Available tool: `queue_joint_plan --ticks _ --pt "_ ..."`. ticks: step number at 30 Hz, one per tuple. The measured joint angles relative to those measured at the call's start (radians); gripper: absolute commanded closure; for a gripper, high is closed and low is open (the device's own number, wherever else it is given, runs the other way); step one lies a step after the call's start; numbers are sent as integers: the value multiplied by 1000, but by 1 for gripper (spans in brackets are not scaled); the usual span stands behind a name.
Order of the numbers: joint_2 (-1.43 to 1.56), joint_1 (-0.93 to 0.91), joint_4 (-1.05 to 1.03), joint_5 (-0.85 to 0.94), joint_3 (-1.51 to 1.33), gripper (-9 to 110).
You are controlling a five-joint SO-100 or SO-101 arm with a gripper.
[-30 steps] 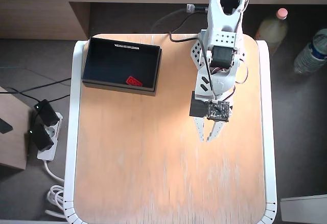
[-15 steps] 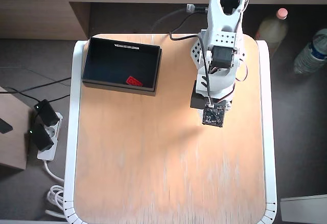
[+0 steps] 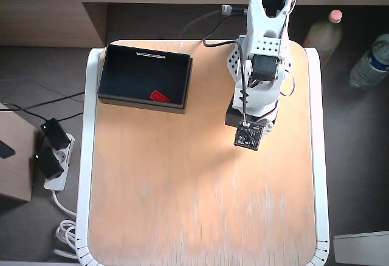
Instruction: Grasp a lego block and put it in the bin.
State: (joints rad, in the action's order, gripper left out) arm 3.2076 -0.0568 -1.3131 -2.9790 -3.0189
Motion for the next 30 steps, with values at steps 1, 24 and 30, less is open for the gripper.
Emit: queue_joint_plan --ticks 1,24,30 --pt "0 0 0 2 0 101" --pt "0 0 0 11 0 101" --pt "0 0 0 11 0 101"
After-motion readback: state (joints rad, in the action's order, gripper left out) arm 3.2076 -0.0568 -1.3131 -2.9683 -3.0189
